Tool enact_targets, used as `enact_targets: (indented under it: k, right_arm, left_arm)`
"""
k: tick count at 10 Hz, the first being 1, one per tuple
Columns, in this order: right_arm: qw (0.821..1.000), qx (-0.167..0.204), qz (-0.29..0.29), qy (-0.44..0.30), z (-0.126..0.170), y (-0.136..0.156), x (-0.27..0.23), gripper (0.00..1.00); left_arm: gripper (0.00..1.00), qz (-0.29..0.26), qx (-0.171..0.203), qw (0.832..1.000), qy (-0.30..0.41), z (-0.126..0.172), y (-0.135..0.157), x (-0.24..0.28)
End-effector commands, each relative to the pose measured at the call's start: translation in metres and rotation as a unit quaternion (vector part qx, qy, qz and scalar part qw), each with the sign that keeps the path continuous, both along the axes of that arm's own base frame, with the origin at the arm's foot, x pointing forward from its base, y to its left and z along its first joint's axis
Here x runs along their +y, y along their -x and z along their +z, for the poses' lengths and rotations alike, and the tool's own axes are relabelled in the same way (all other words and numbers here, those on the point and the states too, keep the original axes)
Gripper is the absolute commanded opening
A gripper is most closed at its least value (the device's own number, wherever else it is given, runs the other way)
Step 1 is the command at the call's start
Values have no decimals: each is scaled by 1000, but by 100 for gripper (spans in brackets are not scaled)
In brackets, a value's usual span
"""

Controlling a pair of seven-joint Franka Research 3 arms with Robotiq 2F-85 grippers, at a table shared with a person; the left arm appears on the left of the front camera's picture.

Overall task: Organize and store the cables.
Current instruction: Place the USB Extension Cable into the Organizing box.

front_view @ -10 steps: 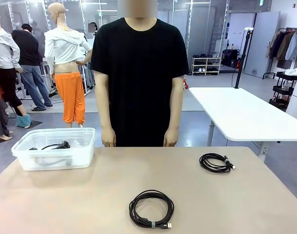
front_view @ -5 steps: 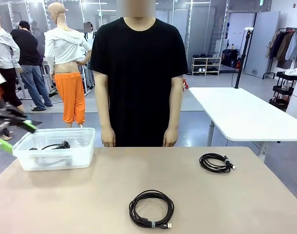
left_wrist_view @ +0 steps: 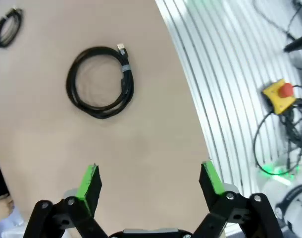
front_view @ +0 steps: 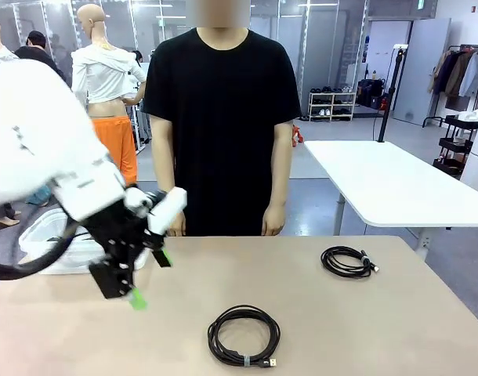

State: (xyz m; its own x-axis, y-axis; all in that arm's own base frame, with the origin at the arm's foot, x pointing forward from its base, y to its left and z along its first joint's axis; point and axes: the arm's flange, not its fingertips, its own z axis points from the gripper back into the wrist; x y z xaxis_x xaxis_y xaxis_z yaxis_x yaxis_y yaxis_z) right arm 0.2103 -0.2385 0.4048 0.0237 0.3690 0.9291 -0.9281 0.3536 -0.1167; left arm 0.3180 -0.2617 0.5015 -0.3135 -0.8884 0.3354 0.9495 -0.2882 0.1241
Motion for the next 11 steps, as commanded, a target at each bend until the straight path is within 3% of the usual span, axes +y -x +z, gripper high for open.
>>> enact_targets:
  k: [1,2,3,4,5,11]
  right_arm:
    - [1000,-12,2,-3,0,0,0,100]
    - [1000,-12,2,-3,0,0,0,100]
    - [1000,-12,2,-3,0,0,0,100]
    - [1000,-12,2,-3,0,0,0,100]
    - [1000,-12,2,-3,0,0,0,100]
    - [1000,-12,2,-3,0,0,0,100]
  left_arm:
    - [100,39,-4,998,-53,-15,-10,-25]
    - [100,52,-39,995,-75,-30,-8,-52]
    - [100,41,-42,995,-75,-35,-6,-57]
    - [100,21,-33,998,-55,-40,-8,-57]
    - [100,27,-29,998,-58,-32,2,-44]
    - [100,28,-28,998,-47,-32,-3,-45]
